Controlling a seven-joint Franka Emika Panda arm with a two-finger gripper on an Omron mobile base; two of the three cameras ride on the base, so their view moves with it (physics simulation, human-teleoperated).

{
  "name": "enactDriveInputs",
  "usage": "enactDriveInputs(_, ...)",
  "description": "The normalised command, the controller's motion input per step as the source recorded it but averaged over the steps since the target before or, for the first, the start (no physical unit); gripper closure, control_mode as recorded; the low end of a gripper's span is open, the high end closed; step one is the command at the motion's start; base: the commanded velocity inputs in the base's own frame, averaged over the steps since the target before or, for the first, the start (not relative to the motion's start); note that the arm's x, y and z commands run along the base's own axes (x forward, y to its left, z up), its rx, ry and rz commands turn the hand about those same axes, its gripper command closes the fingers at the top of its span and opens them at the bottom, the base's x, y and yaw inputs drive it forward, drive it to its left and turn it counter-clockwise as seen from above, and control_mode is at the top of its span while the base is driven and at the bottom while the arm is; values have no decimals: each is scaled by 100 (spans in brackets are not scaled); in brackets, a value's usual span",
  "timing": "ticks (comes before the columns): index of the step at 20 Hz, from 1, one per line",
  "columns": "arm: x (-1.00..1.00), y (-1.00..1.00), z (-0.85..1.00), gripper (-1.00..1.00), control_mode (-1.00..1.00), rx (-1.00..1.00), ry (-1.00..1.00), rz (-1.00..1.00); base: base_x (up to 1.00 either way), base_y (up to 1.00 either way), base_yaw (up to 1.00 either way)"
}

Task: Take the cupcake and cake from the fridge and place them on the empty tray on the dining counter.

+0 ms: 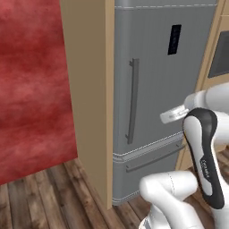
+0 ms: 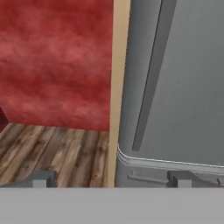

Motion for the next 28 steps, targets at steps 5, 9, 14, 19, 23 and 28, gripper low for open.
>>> enactDriveInputs(5,74,2,-36,-100,-100,0,-10,1,0,0,0)
enactDriveInputs(9,85,2,-4,-100,-100,0,0,0,0,0,0)
enactDriveInputs(14,72,0,-4,-100,-100,0,0,2,0,0,0)
enactDriveInputs(19,68,5,0,-100,-100,0,3,1,0,0,0)
enactDriveInputs(23,62,5,0,-100,-100,0,5,0,0,0,0)
enactDriveInputs(28,59,2,0,-100,-100,0,3,0,0,0,0)
